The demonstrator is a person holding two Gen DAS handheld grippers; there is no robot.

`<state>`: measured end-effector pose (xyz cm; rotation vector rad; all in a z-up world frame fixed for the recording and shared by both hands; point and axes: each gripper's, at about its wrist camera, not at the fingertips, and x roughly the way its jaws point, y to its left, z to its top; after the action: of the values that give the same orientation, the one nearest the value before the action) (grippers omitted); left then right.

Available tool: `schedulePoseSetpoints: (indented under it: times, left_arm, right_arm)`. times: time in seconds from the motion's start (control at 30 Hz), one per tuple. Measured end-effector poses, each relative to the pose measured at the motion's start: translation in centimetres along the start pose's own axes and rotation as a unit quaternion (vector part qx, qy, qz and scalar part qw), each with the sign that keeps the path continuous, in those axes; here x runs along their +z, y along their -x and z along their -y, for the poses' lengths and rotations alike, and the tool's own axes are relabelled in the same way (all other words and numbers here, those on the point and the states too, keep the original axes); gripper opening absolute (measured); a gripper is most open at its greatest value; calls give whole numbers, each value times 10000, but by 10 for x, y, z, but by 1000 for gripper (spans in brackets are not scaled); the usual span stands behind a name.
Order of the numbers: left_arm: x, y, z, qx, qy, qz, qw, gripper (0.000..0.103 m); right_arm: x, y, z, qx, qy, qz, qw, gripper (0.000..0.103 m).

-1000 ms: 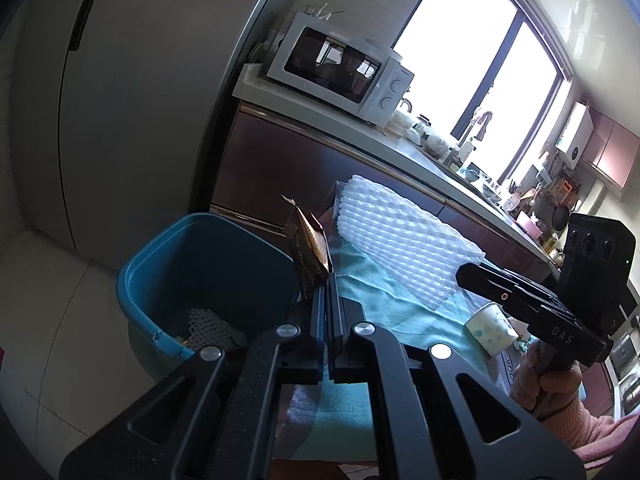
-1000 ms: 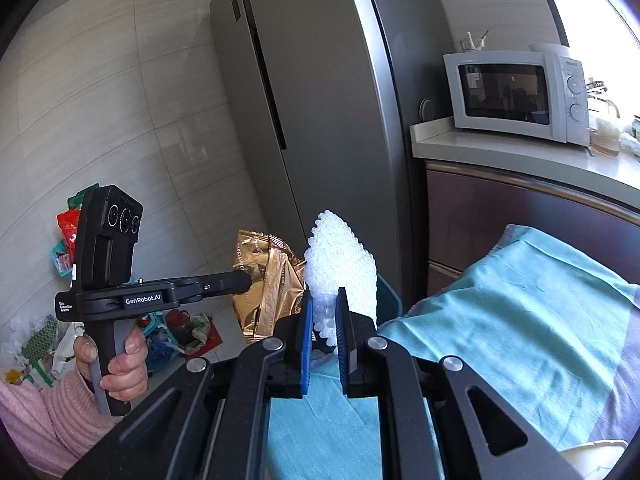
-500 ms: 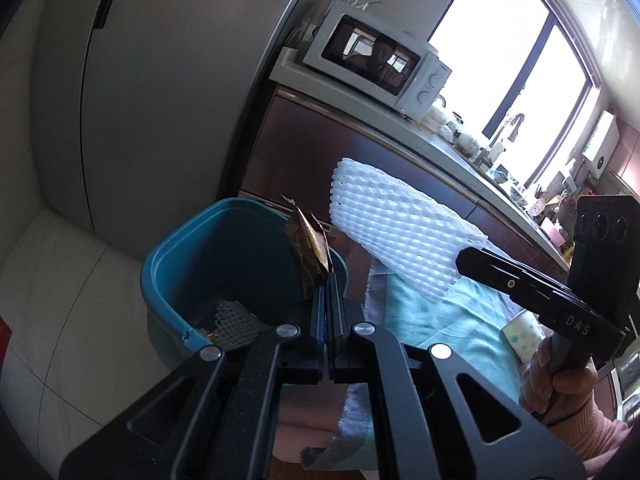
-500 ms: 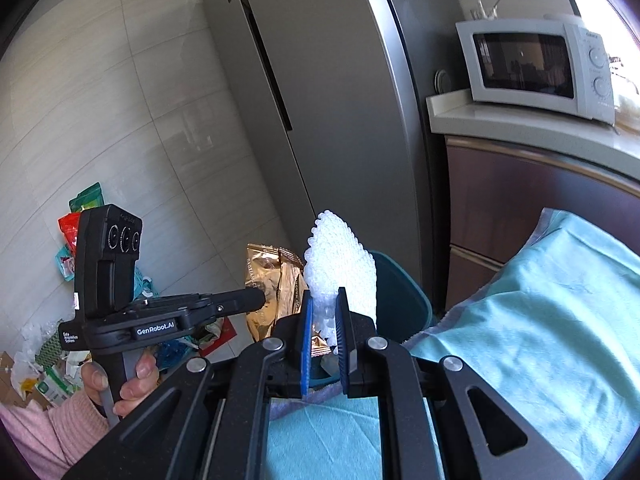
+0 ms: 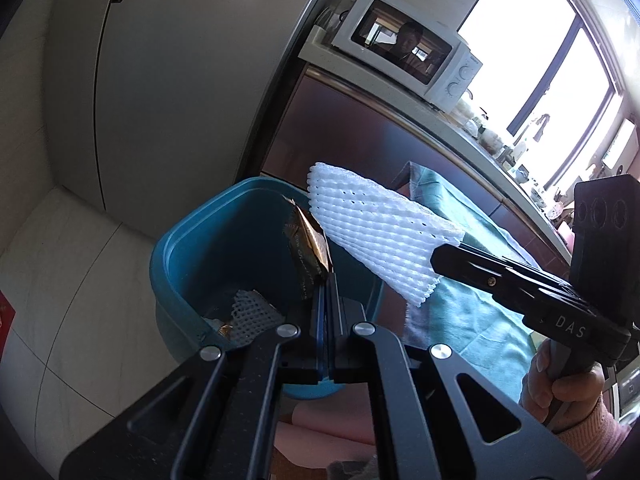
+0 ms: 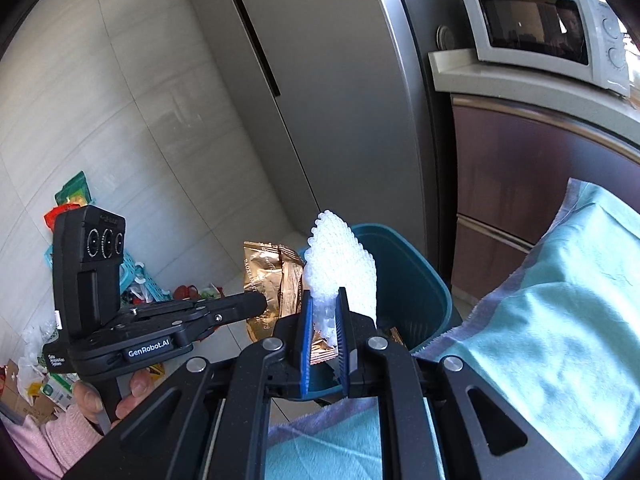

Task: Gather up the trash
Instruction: 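Open the right gripper to drop the foam net while the left drops the gold wrapper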

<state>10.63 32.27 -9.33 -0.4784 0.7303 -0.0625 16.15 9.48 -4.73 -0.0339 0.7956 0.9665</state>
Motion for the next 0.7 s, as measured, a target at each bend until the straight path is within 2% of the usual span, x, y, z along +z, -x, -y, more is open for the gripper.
schedulePoseSetpoints:
  times: [0.27,0.4,0.47,0.7]
  left_arm:
    - [0,-23,-6,132,131,-148,9997,1]
    - [-1,-34,-11,186,232,-234,9993,1]
    - [-3,-41,-15,204,291,-289,9990,1]
    - [-11,-65,-26,266,485,-526,9971,6]
  right_arm:
    - [5,-26,5,-69,-129,-335,9993,10]
    - [5,-35,7,-170,-180,-498,9985,16]
    - [4,-38,8,-229,-228,-527,9981,19]
    - [-1,-30,15,-232,-328,-477,9981,19]
